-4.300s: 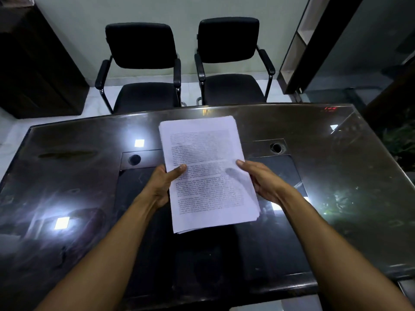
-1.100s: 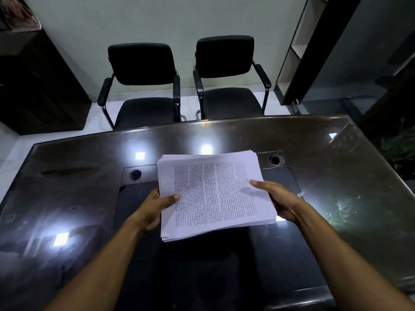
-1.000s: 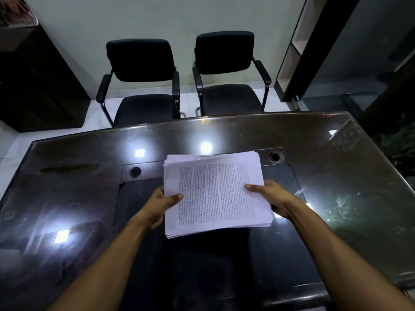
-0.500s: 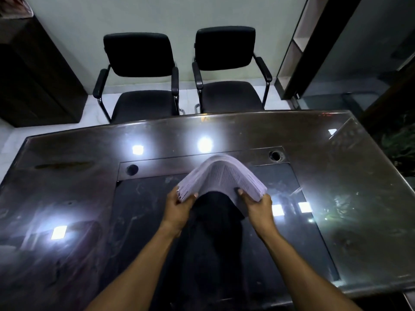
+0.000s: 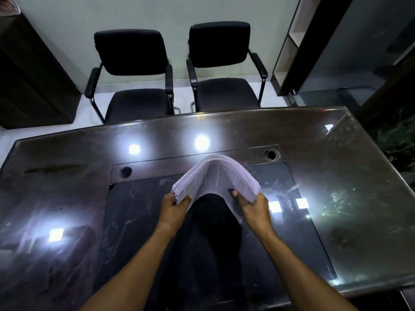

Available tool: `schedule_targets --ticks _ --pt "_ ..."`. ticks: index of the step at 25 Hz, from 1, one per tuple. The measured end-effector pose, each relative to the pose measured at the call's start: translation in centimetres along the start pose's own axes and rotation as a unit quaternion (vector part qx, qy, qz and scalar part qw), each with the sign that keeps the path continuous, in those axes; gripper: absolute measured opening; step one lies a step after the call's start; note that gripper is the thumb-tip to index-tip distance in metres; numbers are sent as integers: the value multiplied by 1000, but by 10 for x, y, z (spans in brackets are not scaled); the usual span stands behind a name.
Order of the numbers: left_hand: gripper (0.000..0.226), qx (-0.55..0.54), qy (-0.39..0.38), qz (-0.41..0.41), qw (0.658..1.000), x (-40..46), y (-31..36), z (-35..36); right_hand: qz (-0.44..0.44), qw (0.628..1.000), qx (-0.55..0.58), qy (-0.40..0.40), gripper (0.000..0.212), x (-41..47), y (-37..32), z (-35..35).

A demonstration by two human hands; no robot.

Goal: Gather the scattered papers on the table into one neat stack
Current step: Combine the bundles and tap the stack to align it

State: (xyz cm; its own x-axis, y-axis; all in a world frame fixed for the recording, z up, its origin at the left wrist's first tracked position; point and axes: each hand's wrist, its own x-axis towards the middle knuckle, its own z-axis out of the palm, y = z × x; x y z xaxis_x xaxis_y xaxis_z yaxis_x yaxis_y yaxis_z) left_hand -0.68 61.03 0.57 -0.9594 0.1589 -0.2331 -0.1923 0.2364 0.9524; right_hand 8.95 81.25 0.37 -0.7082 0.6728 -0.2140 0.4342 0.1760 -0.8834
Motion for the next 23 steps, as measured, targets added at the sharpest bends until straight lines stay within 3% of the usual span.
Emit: schedule_targets --ticks 7,10,15,20,23 --pt "28 63 -9 -19 998 12 -4 -6 -34 999 -28 -1 41 8 -9 -9" --pt "27 51 -13 -20 998 13 -2 -6 -15 1000 -25 2 26 12 -11 -8" --pt "19 57 -18 -57 997 14 -10 -7 9 998 -68 -13 23 14 -7 -14" --pt "8 86 -8 -38 996 21 -8 -3 -25 996 -87 -2 47 15 -8 -11" --pt "13 77 8 -61 995 20 -11 -2 -5 996 -92 -17 38 16 -7 -10"
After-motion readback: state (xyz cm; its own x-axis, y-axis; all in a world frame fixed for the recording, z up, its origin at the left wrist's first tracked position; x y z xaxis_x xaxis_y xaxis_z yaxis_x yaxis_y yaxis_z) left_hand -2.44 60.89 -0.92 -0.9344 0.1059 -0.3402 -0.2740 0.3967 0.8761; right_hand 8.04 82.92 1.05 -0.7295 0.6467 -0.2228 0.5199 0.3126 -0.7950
